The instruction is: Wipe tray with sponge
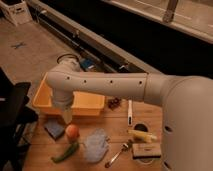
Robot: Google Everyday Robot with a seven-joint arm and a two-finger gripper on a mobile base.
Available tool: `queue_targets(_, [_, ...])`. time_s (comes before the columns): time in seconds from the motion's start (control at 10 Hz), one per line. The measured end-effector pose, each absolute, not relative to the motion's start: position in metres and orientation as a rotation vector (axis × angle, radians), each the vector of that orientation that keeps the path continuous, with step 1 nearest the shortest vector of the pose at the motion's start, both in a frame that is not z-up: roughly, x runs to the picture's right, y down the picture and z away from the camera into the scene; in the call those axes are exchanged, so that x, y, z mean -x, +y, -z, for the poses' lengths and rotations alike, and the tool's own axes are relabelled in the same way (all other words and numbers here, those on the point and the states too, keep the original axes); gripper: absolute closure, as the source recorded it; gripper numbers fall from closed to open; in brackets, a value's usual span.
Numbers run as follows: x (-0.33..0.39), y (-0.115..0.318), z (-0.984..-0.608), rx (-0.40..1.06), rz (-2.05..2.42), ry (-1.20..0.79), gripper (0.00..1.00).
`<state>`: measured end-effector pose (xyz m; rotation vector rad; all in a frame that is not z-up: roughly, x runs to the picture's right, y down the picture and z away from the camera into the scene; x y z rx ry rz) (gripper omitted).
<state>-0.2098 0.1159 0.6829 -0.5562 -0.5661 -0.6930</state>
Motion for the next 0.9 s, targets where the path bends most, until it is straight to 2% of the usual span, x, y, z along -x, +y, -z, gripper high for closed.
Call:
queue_targets(0.5, [0.276, 0.132, -0.712, 0.559, 0.776, -0.630, 0.32])
queue_targets(0.9, [0.297, 0.152, -0.739, 0.604, 0.797, -0.688, 0.32])
